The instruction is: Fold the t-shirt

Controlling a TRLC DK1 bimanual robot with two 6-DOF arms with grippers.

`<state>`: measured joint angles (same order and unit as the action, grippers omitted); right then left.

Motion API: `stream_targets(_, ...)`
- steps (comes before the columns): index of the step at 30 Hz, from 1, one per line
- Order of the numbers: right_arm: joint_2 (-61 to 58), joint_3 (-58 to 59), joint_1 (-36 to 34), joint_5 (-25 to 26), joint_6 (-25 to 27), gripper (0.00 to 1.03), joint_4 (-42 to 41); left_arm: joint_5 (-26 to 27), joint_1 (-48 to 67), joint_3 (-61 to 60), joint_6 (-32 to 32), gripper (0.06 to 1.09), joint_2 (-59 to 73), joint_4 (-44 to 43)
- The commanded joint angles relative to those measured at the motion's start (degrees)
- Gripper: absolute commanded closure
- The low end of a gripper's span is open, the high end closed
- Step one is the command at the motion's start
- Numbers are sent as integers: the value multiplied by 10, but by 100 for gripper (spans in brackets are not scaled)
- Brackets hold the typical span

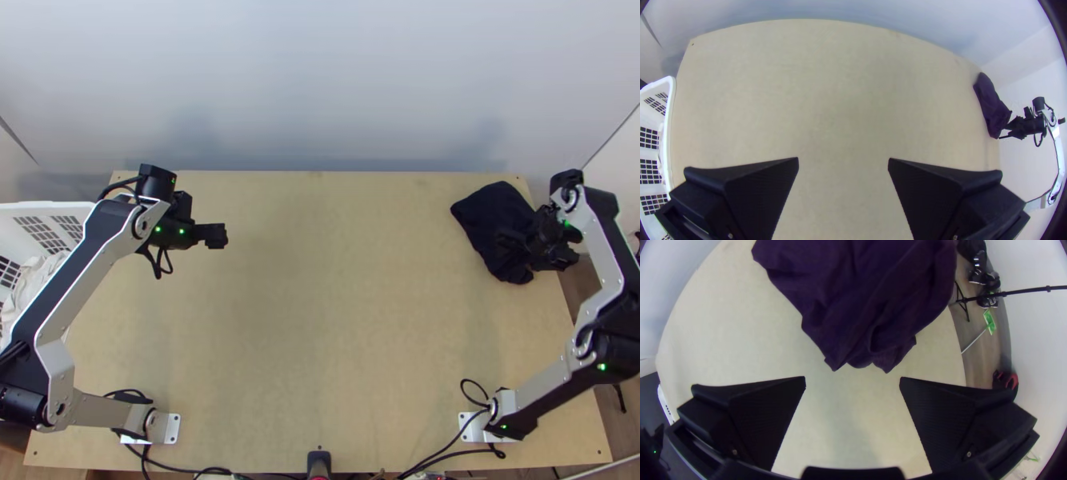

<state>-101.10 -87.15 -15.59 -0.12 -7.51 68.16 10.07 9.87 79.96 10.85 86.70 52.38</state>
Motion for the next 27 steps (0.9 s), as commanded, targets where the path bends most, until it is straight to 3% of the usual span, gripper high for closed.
stream_targets(1,57,-6,29,-28,21,17,26,0,-4,-19,0,11,-11,-3)
stream_targets(2,57,-9,39,-30,21,25,23,0,-5,-20,0,11,-13,-3)
stream_targets(3,57,-9,46,-31,21,42,7,0,-5,-22,0,11,-16,-3)
stream_targets(4,57,-6,50,-33,21,66,-19,0,-6,-24,0,11,-19,-3)
stream_targets(5,57,-1,56,-37,25,99,-46,0,-6,-26,0,11,-21,-4)
stream_targets(12,-17,15,82,-37,38,100,-138,0,-25,-48,-5,11,-40,-3)
stream_targets(20,-122,25,79,4,43,100,-251,0,-49,-81,-17,11,-69,-4)
stream_targets(27,-191,-26,82,21,37,100,-285,0,-69,-99,-25,11,-81,-11)
